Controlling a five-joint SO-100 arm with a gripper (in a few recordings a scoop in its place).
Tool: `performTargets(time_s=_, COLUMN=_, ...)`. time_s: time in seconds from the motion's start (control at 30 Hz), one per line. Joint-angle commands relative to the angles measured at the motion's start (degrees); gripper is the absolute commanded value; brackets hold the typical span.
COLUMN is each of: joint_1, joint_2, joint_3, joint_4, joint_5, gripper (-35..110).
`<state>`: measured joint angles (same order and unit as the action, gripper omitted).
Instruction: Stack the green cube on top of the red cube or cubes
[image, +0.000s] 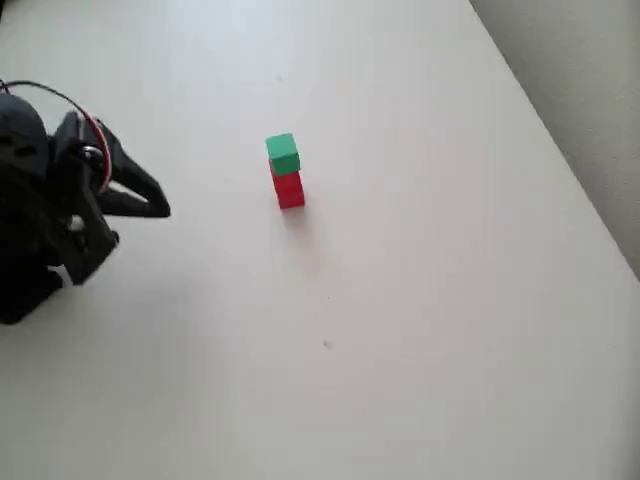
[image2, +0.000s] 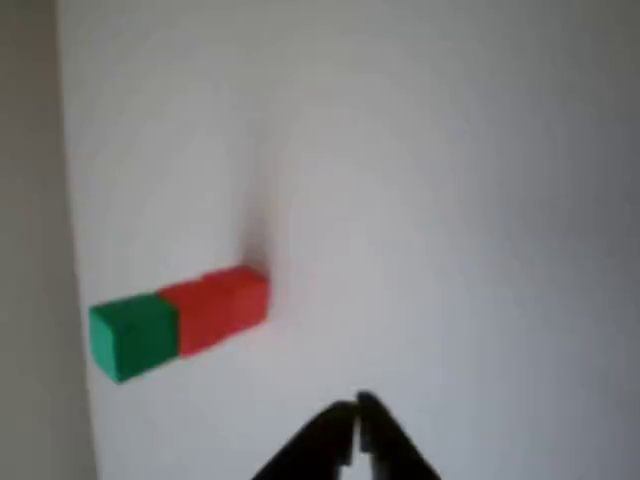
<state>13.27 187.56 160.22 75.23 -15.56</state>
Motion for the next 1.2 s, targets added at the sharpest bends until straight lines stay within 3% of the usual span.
performTargets(time_s=0.0, joint_1=0.9, joint_2=1.1, joint_3=1.3, joint_4=-1.0, joint_5=-0.4, gripper=-2)
performTargets(time_s=1.17, joint_1=0.8, joint_2=1.1, joint_3=10.0, joint_4=-3.3, joint_5=-1.0, gripper=-1)
